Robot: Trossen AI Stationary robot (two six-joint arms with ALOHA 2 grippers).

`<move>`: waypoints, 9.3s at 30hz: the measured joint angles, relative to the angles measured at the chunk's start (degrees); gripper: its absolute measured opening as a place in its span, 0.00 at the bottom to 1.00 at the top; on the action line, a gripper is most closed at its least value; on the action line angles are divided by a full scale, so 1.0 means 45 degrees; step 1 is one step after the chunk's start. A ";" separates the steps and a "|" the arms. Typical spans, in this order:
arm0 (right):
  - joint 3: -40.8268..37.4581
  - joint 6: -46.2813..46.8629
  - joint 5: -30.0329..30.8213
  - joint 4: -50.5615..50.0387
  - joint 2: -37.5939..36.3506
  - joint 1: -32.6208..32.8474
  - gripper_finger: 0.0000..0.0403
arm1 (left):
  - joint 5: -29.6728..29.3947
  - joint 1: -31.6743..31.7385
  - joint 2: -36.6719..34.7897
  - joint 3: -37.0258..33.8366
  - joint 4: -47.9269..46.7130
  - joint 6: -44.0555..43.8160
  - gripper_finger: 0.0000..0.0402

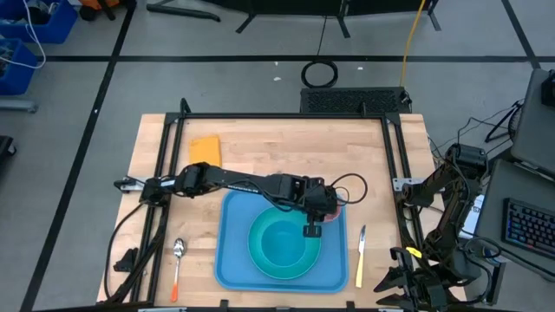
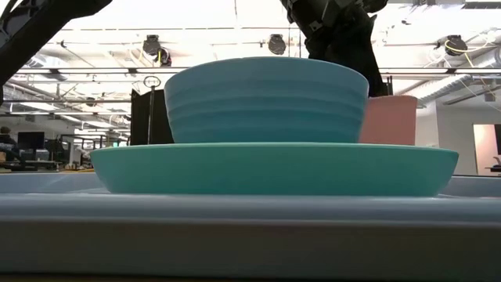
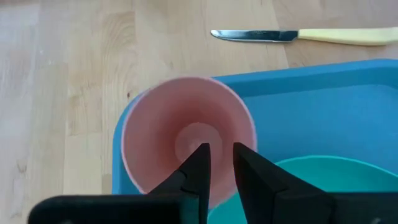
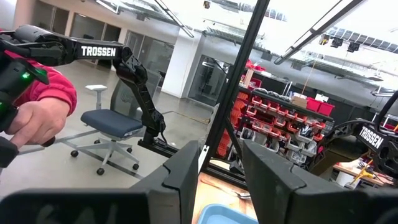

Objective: Set up tray
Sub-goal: Put the pink cup on the blue serving tray to the top right of the light blue plate, then put the yellow napkin on the blue serving tray to the left of the light blue plate

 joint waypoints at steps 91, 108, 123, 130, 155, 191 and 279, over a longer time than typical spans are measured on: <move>0.0000 0.2130 0.0671 -0.2014 0.0010 -0.0500 0.28 | -0.5772 -0.0672 -1.1609 -1.8044 -0.3410 -0.7049 0.01; 0.0000 0.3252 0.0967 -0.2579 0.0010 -0.0500 0.28 | -0.4424 -0.0254 -1.1608 -1.8617 -0.3225 -0.6363 0.46; 0.0000 0.3008 0.0974 -0.2687 0.0010 -0.0884 0.28 | -0.4738 -0.0532 -1.1608 -2.0138 -0.0607 -0.6318 0.53; 0.0000 0.3769 0.0937 -0.3332 0.0010 -0.1078 0.28 | -0.5111 -0.0209 -1.1608 -2.0997 0.0091 -0.6304 0.53; 0.0000 0.3734 0.0924 -0.3429 0.0005 -0.1336 0.28 | -0.5731 0.1687 -1.1665 -2.1905 0.2619 -0.4315 0.53; 0.0000 0.4126 0.0915 -0.3854 0.0000 -0.1511 0.28 | -0.3891 0.2090 -1.4675 -2.2063 0.2198 -0.4430 0.00; 0.0000 0.4138 0.0947 -0.3900 0.0010 -0.1758 0.28 | 0.3013 -0.5130 -1.2313 -2.1993 1.0422 -1.0331 0.00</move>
